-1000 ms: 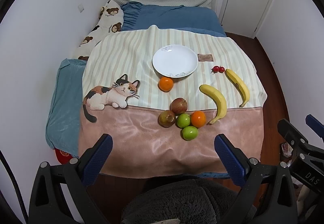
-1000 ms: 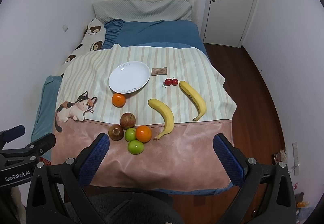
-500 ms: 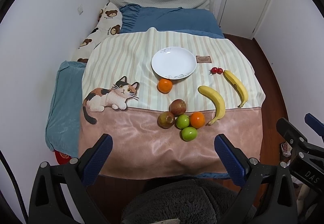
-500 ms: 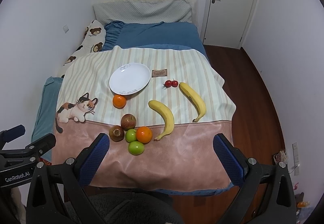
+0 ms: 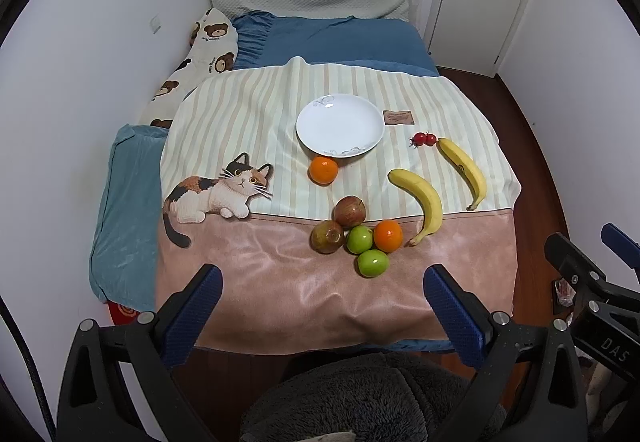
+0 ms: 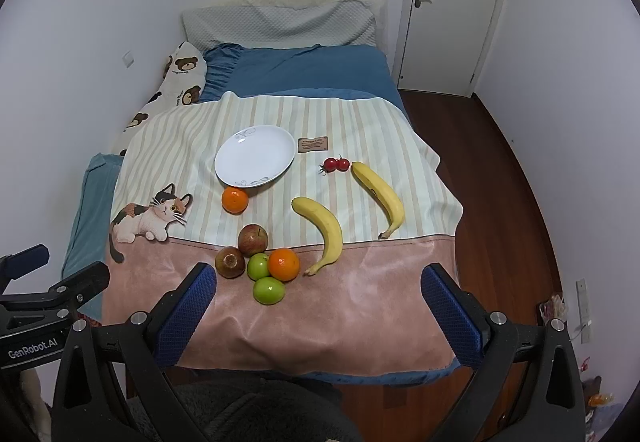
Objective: Organize fruits
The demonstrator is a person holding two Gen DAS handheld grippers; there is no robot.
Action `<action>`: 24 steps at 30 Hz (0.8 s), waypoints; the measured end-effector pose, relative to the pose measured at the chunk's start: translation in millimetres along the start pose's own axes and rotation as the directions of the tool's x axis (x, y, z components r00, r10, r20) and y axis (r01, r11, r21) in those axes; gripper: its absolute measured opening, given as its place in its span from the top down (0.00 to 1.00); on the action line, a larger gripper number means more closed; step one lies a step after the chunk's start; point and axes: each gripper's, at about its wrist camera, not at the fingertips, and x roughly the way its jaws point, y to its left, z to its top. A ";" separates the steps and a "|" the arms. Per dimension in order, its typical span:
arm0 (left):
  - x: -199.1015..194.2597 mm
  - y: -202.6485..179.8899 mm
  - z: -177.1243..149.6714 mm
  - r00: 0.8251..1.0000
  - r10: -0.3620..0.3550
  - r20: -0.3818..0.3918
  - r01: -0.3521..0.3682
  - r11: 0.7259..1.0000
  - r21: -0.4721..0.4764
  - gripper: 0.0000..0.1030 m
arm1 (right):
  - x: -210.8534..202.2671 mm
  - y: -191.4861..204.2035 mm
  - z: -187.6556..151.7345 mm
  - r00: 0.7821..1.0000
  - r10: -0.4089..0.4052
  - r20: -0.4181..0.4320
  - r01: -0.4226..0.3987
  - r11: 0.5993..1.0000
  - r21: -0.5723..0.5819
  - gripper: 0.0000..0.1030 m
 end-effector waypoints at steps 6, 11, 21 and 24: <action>0.2 -0.2 -2.4 1.000 0.000 0.000 0.000 1.000 -0.001 0.00 | -0.3 -1.2 -0.2 1.000 0.001 0.001 -0.001 1.000 -0.001 0.00; 0.7 -1.7 -4.6 1.000 -0.004 0.002 0.004 1.000 0.001 0.00 | 0.7 -1.8 -2.6 1.000 0.002 0.003 -0.002 1.000 0.001 0.00; 56.3 -22.1 40.8 1.000 -0.030 0.003 0.030 0.999 -0.027 0.00 | 51.7 -47.3 27.4 0.999 -0.035 0.036 0.032 0.996 0.083 0.00; 100.4 -37.1 67.1 0.996 -0.057 -0.062 0.054 0.997 -0.057 0.00 | 99.7 -75.0 48.2 0.998 -0.056 0.009 0.055 0.995 0.087 0.00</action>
